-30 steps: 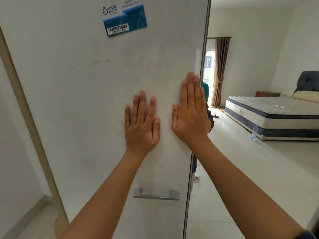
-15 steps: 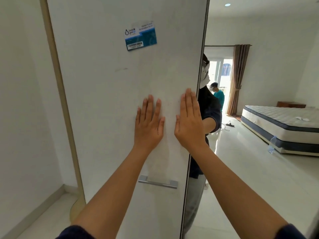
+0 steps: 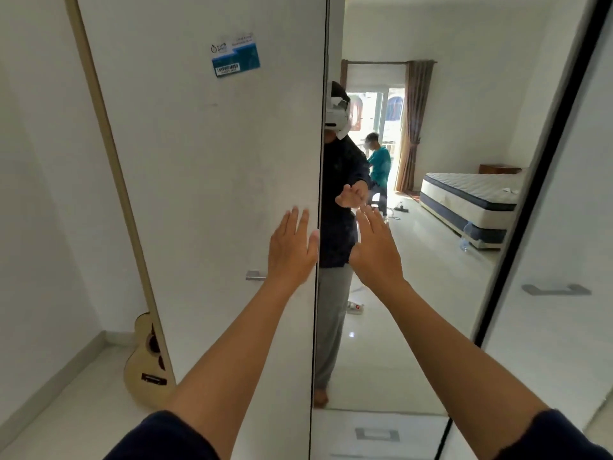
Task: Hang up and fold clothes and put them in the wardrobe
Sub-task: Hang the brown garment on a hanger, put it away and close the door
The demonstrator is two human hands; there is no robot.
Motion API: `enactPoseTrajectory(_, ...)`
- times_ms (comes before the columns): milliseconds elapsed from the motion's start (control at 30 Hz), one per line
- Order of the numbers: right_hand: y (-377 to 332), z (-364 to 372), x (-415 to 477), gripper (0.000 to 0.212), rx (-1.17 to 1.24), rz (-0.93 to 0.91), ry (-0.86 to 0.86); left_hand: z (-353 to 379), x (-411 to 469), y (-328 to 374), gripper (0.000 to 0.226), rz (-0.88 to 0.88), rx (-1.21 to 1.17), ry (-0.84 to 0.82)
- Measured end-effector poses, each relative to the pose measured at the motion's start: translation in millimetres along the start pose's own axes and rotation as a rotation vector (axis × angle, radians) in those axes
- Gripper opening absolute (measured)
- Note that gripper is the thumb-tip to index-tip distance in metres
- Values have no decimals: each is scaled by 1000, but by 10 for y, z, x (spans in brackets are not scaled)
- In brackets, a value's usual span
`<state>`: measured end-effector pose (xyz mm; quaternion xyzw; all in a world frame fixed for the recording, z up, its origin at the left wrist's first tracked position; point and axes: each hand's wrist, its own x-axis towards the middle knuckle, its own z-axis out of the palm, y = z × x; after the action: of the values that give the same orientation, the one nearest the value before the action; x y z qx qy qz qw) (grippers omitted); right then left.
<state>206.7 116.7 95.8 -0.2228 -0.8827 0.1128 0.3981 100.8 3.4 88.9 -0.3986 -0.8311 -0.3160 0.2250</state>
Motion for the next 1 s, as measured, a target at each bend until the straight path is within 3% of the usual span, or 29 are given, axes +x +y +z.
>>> enactPoseTrajectory(300, 1103, -901, -938, 53, -69, 262, -64, 726, -751, 1131, 51, 77, -220, -184)
enactPoseTrajectory(633, 2690, -1650, -1138, 47, -87, 489, 9, 1803, -761, 2602, 41, 236, -386, -261)
enactPoseTrajectory(800, 3637, -1686, -1009, 46, -104, 478, -53, 2519, -595, 3231, 39, 281, -412, -284)
enactPoseTrajectory(1000, 4483, -1598, -742, 42, -54, 339, -126, 3186, -346, 3652, 28, 333, -341, -186)
